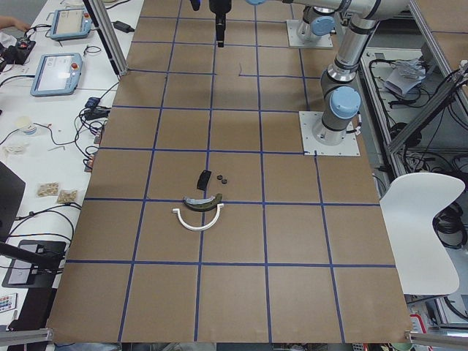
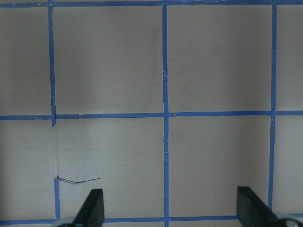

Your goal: Place bearing gear from tray to pile

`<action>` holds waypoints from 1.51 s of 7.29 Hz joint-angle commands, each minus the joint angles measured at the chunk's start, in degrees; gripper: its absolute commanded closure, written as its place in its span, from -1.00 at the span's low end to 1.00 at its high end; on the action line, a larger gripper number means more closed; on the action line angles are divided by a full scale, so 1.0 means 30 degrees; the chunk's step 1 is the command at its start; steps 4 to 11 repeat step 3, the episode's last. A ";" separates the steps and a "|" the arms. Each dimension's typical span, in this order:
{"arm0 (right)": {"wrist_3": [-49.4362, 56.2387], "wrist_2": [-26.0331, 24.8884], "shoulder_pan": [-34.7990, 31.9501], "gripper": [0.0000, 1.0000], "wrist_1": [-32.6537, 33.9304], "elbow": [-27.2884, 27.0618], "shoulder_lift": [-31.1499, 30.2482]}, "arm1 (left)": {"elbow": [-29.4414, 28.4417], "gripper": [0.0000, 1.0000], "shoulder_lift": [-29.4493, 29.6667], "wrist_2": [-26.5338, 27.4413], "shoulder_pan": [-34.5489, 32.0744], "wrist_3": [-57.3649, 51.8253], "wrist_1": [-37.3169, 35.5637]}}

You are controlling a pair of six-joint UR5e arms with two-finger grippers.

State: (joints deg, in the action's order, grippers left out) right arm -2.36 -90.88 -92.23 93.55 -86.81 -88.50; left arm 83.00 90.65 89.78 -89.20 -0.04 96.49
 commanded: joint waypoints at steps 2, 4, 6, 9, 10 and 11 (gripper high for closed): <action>0.0055 0.0002 0.0012 -1.00 0.0017 0.0021 -0.0001 | -0.0624 -0.90 0.0455 -0.0014 0.0903 0.0274 -0.0082; 0.0055 0.0002 0.0012 -1.00 0.0017 0.0021 -0.0001 | -0.0482 -0.90 0.0195 -0.0538 0.1223 -0.0071 0.0034; 0.0055 0.0002 0.0012 -1.00 0.0017 0.0021 -0.0001 | -0.0482 -0.90 0.0195 -0.0538 0.1223 -0.0071 0.0034; 0.0055 0.0002 0.0012 -1.00 0.0017 0.0021 -0.0001 | -0.0482 -0.90 0.0195 -0.0538 0.1223 -0.0071 0.0034; 0.0055 0.0002 0.0012 -1.00 0.0017 0.0021 -0.0001 | -0.0482 -0.90 0.0195 -0.0538 0.1223 -0.0071 0.0034; 0.0055 0.0002 0.0012 -1.00 0.0017 0.0021 -0.0001 | -0.0482 -0.90 0.0195 -0.0538 0.1223 -0.0071 0.0034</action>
